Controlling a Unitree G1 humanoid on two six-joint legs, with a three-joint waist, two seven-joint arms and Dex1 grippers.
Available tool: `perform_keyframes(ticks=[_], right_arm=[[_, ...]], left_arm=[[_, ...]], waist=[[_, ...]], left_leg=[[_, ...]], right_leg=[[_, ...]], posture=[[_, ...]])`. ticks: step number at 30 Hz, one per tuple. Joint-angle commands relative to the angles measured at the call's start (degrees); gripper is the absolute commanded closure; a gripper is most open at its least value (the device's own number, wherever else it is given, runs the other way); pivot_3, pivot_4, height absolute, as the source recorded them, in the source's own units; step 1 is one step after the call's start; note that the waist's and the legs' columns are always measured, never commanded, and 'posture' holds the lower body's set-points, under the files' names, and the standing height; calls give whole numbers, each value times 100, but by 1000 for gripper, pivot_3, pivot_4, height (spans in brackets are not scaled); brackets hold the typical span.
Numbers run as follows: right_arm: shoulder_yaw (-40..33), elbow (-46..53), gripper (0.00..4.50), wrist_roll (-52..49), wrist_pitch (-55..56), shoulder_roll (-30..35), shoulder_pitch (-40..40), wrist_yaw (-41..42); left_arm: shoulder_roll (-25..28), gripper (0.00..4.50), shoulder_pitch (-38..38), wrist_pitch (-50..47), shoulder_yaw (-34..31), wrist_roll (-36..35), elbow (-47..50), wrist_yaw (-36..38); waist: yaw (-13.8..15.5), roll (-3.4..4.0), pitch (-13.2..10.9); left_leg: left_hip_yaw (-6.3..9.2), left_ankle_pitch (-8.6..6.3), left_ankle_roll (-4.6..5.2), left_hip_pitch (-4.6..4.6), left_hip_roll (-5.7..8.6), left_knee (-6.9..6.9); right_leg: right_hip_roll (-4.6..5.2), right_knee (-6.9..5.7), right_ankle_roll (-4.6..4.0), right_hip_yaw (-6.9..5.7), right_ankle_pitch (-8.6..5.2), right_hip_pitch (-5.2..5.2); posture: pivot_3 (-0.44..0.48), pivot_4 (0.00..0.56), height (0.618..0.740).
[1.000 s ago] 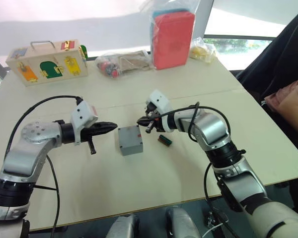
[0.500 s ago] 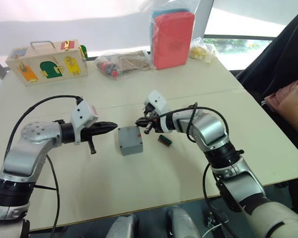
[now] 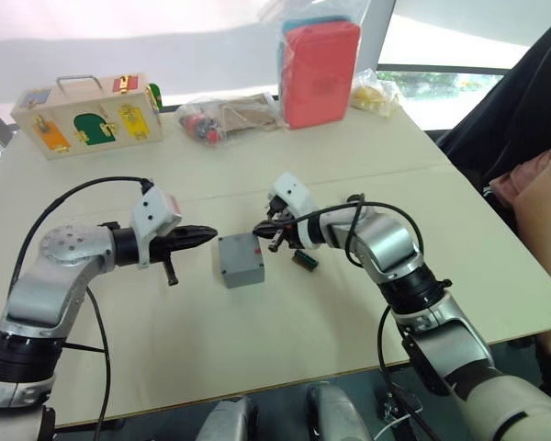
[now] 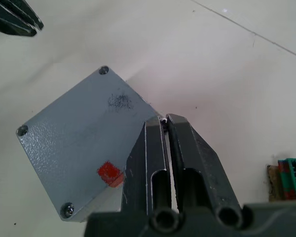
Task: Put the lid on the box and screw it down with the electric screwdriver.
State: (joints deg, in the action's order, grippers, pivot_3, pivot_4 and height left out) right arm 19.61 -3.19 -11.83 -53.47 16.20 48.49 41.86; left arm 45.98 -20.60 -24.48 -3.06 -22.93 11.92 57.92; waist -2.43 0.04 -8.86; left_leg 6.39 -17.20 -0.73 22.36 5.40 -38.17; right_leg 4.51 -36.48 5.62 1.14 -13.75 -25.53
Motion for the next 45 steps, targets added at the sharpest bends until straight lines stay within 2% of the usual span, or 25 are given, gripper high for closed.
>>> perform_keyframes(ticks=[1, 5, 6, 8, 14, 16, 17, 18, 22, 25, 29, 31, 35, 41, 45], right_arm=[[53, -53, 4423, 49, 191, -39, -32, 16], [60, -46, 4423, 25, 219, -40, -70, 71], [50, -8, 4182, -2, 197, -38, -70, 91], [-3, 86, 3665, -50, 144, -42, -37, 96], [-87, 620, 1103, -157, -148, 197, 82, 197], [-116, 948, 603, -195, -353, 491, 141, 301], [-151, 1107, 197, -222, -457, 654, 162, 353], [-211, 1239, 61, -243, -580, 847, 189, 400], [-391, 1509, 61, -366, -1057, 1470, 324, 500], [-550, 1447, 61, -663, -1713, 2557, 548, 1095], [278, 868, 61, -619, -2337, 3722, 884, 1594], [679, 432, 61, -393, -2355, 3953, 1099, 1616], [1286, -676, 61, -170, -2688, 3786, 1681, 1642], [1827, -2733, 61, 1, -2849, 3102, 2324, 1797], [2234, -3284, 61, 147, -2681, 2854, 2390, 2048]], left_arm=[[22, 4500, -50, 4, -50, -11, 165, -39], [36, 4500, -13, -20, -65, -27, 211, -67], [45, 4500, 4, -27, -78, -34, 221, -70], [59, 4500, 34, -28, -96, -41, 231, -68], [39, 4500, 94, -27, -75, -77, 318, -48], [15, 4500, 124, -23, -80, -102, 389, -61], [-1, 4500, 128, -40, -85, -123, 437, -78], [-18, 4500, 120, -69, -86, -150, 504, -98], [-59, 4500, 85, -186, -103, -276, 695, -127], [-63, 4500, 33, -150, -111, -360, 800, -48], [-52, 4500, 141, -193, -143, -502, 1035, -13], [-81, 4500, 195, -180, -103, -534, 1135, -32], [-178, 4500, 227, -111, -68, -517, 1146, -107], [-456, 4500, 199, -15, 119, -368, 1101, -269], [-490, 4500, 251, -13, 112, -378, 1150, -337]], waist=[[0, 0, 0], [-2, 0, 0], [-2, 0, 0], [-3, 0, 0], [5, 0, 0], [14, 0, 0], [20, 0, 0], [26, 0, 0], [45, 0, 0], [79, 6, -4], [170, 3, -2], [151, 3, -2], [145, 6, -3], [171, 5, -3], [184, 6, -3]], left_leg=[[0, 0, 0, 0, 0, 0], [0, 0, 0, 0, 0, 0], [0, 0, 0, 0, 0, 0], [0, 0, 0, 0, 0, 0], [0, 0, 0, 0, 0, 0], [0, 0, 0, 0, 0, 0], [0, 0, 0, 0, 0, 0], [0, 0, 0, 0, 1, 0], [0, -1, 1, 0, 1, -1], [0, -1, 1, 0, 0, -1], [-7, -6, 10, 5, 1, -2], [-8, -6, 10, 3, -1, -3], [-19, -5, 9, -2, -4, 0], [-18, -5, 9, 2, -3, -1], [-14, -5, 9, 3, -1, -1]], right_leg=[[0, 0, 0, 0, 0, 0], [0, 0, 0, 0, 0, 0], [0, 0, 0, 0, 0, 0], [0, 0, 0, 0, 0, 0], [0, 0, 0, 0, 0, 0], [0, 0, 0, 0, 0, 0], [1, 2, 0, 0, 0, 1], [2, 3, 0, 0, 0, 1], [2, 3, 0, 0, 0, 2], [1, 3, 0, 0, 0, 2], [5, 17, 0, -1, 0, 5], [5, 20, 0, 0, 0, 9], [3, 14, 0, 9, 0, 6], [3, 19, 0, 10, 0, 5], [5, 19, 0, 6, 0, 5]], posture=[[0, 150, 740], [0, 150, 740], [0, 150, 740], [0, 150, 740], [0, 150, 740], [0, 150, 740], [0, 150, 740], [0, 150, 740], [0, 150, 740], [0, 150, 740], [0, 150, 740], [0, 150, 740], [0, 150, 740], [0, 150, 740], [0, 150, 740]])
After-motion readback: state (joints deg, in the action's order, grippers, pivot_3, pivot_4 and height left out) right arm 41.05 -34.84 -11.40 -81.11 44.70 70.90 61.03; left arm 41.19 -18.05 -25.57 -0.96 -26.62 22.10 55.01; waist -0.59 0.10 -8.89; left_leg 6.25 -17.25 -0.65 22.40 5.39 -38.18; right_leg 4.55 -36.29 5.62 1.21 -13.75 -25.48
